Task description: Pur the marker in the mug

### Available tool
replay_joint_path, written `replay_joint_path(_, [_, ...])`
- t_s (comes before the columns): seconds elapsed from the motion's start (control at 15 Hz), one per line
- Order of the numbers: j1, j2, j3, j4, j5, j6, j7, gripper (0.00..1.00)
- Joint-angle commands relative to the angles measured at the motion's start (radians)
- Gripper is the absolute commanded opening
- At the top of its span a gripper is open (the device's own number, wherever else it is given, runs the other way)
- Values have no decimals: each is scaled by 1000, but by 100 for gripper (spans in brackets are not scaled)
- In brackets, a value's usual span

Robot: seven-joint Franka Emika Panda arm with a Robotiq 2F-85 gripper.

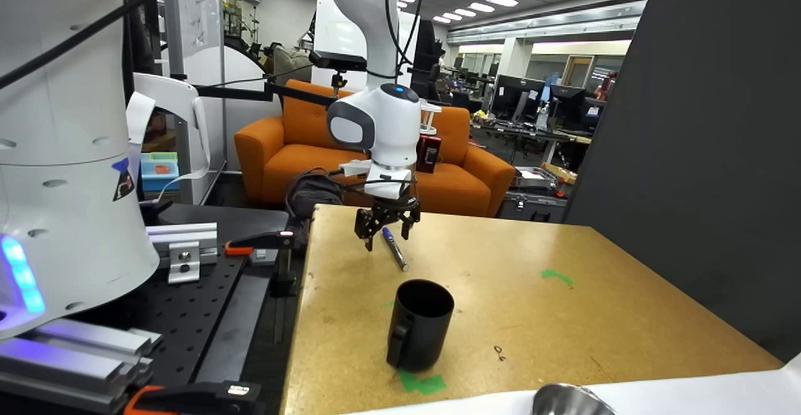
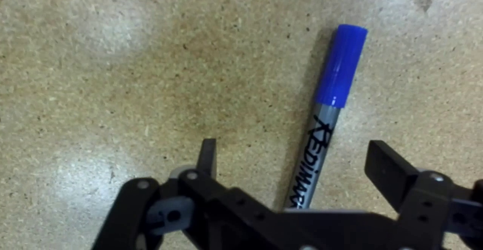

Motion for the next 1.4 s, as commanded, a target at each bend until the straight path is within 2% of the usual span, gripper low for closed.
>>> replay_joint_path(0.0, [157,-3,-146,-3,-102,-46,160,100])
replay_joint_path(0.27, [303,1,-311,19,-217,-124,318,100])
replay_joint_path(0.33, [331,2,-349,27,-246,-148,352,75])
replay_joint_path(0.4, [353,4,-383,35,-271,-171,384,74])
replay_joint_path(0.6, [402,13,-463,59,-335,-249,474,51])
replay_joint_path(0.8, [419,10,-505,68,-378,-323,533,31])
replay_joint_path(0.87, [422,4,-512,66,-387,-344,545,44])
replay_joint_path(0.93, [427,-6,-520,59,-397,-367,557,67])
replay_joint_path(1.0, [354,-33,-456,42,-497,-348,624,62])
replay_joint_path(1.07, [351,-34,-454,40,-532,-364,653,63])
replay_joint_path(1.33, [289,-38,-395,35,-683,-392,796,88])
